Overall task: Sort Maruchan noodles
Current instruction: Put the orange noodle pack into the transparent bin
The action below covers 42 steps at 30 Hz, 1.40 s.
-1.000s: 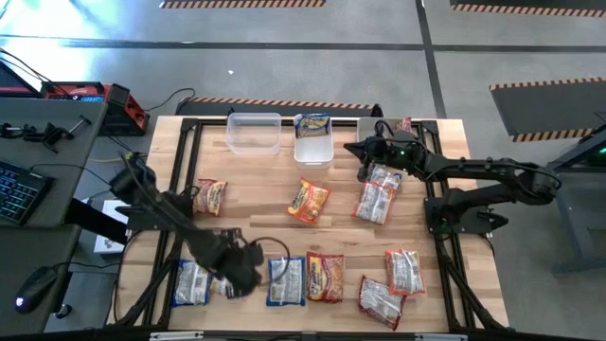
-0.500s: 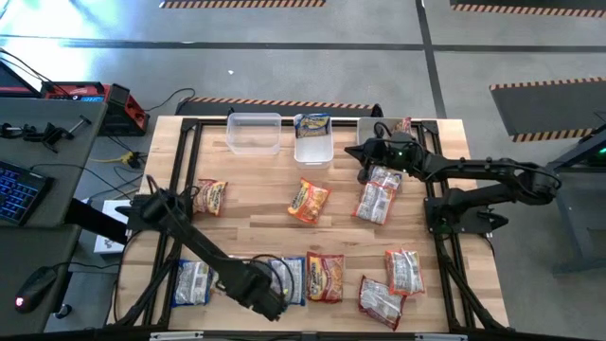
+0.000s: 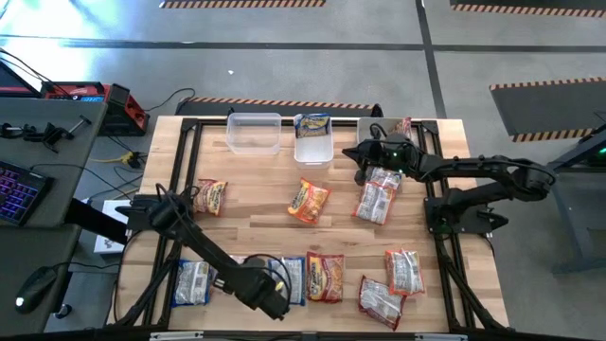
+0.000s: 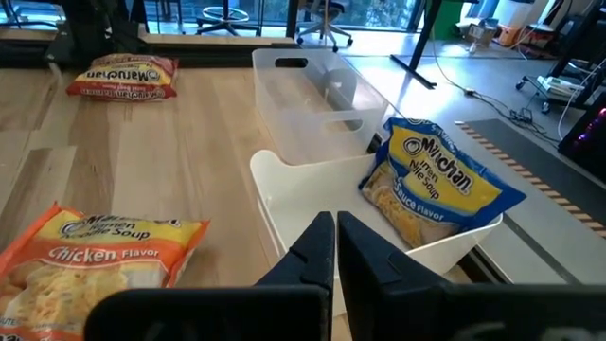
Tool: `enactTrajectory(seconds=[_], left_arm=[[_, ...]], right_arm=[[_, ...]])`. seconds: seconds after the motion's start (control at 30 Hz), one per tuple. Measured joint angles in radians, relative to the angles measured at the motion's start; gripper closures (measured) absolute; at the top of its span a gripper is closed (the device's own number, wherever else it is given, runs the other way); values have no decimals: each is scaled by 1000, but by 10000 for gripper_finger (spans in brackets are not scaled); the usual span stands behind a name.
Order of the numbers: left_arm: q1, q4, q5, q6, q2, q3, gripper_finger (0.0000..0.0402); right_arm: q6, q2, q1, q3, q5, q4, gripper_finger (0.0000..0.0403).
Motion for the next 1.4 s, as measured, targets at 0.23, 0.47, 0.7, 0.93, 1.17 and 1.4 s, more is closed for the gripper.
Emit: enactTrajectory(seconds=[0.23,0.47,0.7,0.93,1.17,1.4], left_arm=[[3,-13,76,24,53,-5,190],[2,-41,72,80,54,-5,220],[3,-74,60,279,52,4,339],[3,-120,-48,361,-34,4,394],[8,-118,-240,346,-189,-29,399],[21,-116,-453,482,-298,-41,400]], right_arm=[[8,0,0,0,1,3,403],[7,0,0,0,1,5,403],[-5,0,0,0,1,7,403],[-10,0,0,0,-28,61,403],[-9,0,0,0,-173,76,403],[8,0,46,0,-296,114,384]])
